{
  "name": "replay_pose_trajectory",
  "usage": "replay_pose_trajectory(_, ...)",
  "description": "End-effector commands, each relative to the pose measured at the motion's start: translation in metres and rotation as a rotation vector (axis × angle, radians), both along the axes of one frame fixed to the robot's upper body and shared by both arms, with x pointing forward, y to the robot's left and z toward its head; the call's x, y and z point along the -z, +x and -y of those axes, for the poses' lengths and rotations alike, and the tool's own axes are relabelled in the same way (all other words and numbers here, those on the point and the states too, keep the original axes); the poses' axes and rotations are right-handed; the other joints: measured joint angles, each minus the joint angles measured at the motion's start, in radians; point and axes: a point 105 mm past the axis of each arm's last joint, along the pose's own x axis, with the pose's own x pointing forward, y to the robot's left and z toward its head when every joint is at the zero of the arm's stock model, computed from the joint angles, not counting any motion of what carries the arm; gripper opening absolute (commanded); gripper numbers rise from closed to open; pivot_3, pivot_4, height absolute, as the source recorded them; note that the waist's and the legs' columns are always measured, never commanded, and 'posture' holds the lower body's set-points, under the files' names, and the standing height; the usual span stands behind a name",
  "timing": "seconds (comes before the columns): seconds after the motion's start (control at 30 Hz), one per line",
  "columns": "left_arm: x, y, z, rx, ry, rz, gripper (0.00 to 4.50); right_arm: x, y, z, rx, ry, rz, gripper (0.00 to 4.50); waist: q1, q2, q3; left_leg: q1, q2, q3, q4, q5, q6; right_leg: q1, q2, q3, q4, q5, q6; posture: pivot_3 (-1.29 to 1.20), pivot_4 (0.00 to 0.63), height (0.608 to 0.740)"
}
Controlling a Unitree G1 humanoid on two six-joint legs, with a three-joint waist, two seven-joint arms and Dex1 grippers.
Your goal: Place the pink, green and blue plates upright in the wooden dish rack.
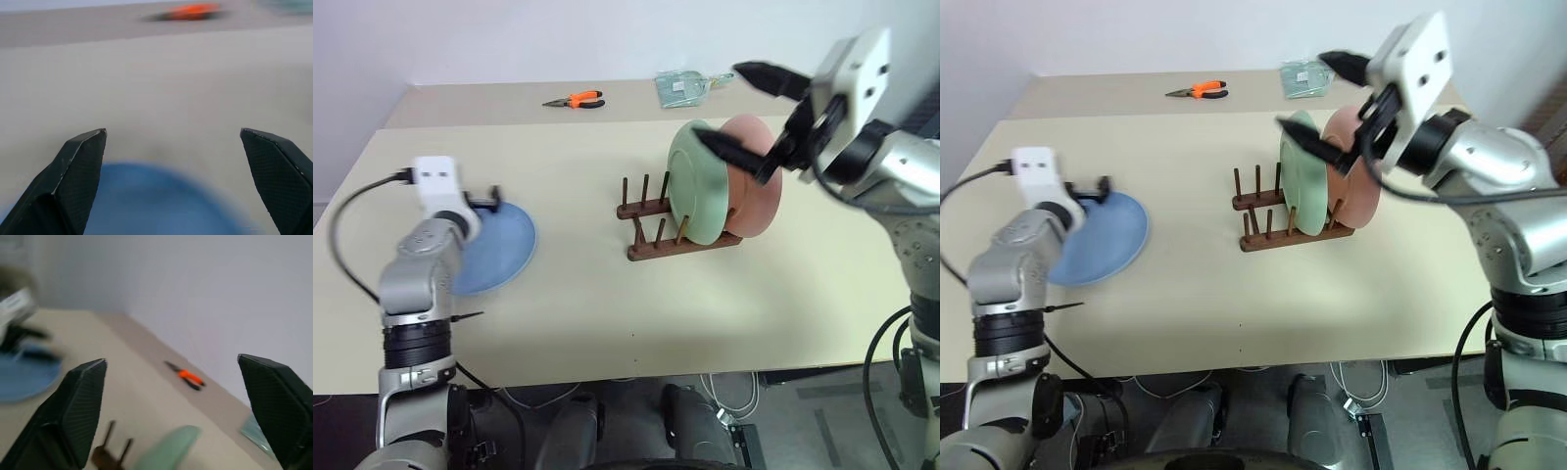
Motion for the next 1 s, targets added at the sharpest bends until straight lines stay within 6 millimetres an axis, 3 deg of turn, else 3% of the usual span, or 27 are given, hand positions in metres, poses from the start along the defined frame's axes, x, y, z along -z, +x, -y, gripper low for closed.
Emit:
replay_pose_trajectory(0.03,0.005,-0.023,-0.038,-0.202,-0.062,-0.073,4.50,0.007,-0.005,-0.010,-0.042,-0.032,0.026,4.43,-0.001,-0.001,0.000,0.000,0.000,0.000,0.000,0.000,0.000,0.000,0.000,0.000,0.000,0.000,0.000,0.00,0.150,0.740)
replay_pose_trajectory(0.13,0.026,-0.033,-0.038,-0.220,-0.175,-0.151,4.50,0.011,-0.004,-0.015,-0.063,-0.021,0.019,4.43,0.006,-0.002,0.000,-0.001,-0.001,-0.001,0.001,0.001,-0.001,0.000,-0.001,0.000,0.000,0.001,0.001,0.00,0.150,0.740)
replay_pose_trajectory(0.23,0.045,-0.037,-0.025,-0.174,-0.339,-0.192,4.50,0.015,-0.003,-0.016,-0.070,-0.024,0.017,4.43,0.016,-0.002,0.000,-0.001,-0.001,-0.002,0.001,0.001,-0.001,0.000,-0.001,-0.001,0.000,0.001,0.000,0.00,0.150,0.740)
replay_pose_trajectory(0.33,0.056,-0.041,-0.020,-0.195,-0.443,-0.185,3.68,0.014,-0.002,-0.017,-0.069,-0.022,0.029,4.50,0.020,-0.003,0.000,-0.001,-0.001,-0.002,0.001,0.001,-0.002,0.000,-0.001,-0.002,0.001,0.002,-0.001,0.00,0.150,0.740)
replay_pose_trajectory(0.43,0.055,-0.041,-0.017,-0.212,-0.495,-0.141,2.19,0.014,-0.001,-0.016,-0.068,-0.025,0.030,4.50,0.022,-0.003,0.000,0.000,-0.001,-0.002,0.001,0.001,-0.003,0.001,-0.001,-0.002,0.001,0.002,-0.001,0.00,0.150,0.740)
replay_pose_trajectory(0.5,0.035,-0.031,-0.009,-0.149,-0.471,-0.047,1.15,0.017,-0.003,-0.016,-0.083,-0.043,0.003,4.50,0.023,-0.003,0.000,0.000,-0.001,-0.002,0.001,0.001,-0.003,0.001,-0.001,-0.002,0.001,0.002,-0.001,0.00,0.150,0.740)
replay_pose_trajectory(0.57,-0.003,-0.017,0.010,-0.019,-0.430,0.120,0.13,0.020,-0.005,-0.019,-0.095,-0.075,0.003,4.50,0.024,-0.004,0.000,0.000,-0.001,-0.002,0.001,0.001,-0.003,0.001,-0.001,-0.002,0.001,0.002,-0.001,0.00,0.150,0.740)
replay_pose_trajectory(0.7,-0.069,-0.004,0.055,0.214,-0.375,0.356,0.05,0.023,-0.009,-0.035,-0.112,-0.141,0.080,4.50,0.022,-0.008,0.001,-0.003,-0.001,-0.003,0.002,0.002,-0.004,0.001,-0.001,-0.003,0.000,0.002,-0.002,0.00,0.150,0.740)
replay_pose_trajectory(0.77,-0.089,-0.002,0.069,0.275,-0.342,0.405,0.05,0.025,-0.012,-0.043,-0.130,-0.183,0.125,4.50,0.019,-0.008,0.001,-0.004,-0.001,-0.003,0.002,0.002,-0.004,-0.001,-0.001,-0.003,0.000,0.003,-0.003,0.00,0.150,0.740)
replay_pose_trajectory(0.87,-0.134,0.000,0.111,0.430,-0.279,0.492,0.05,0.039,-0.009,-0.070,-0.153,-0.318,0.260,4.50,0.009,-0.008,0.001,-0.004,-0.001,-0.001,0.001,0.002,-0.004,-0.002,-0.001,-0.003,0.000,0.003,-0.003,0.00,0.150,0.740)
replay_pose_trajectory(1.0,-0.156,-0.005,0.148,0.569,-0.247,0.518,0.05,0.044,0.014,-0.086,-0.070,-0.434,0.410,4.50,-0.004,-0.008,0.001,-0.004,-0.001,-0.002,0.001,0.002,-0.005,-0.002,0.000,-0.003,0.000,0.002,-0.002,0.00,0.150,0.740)
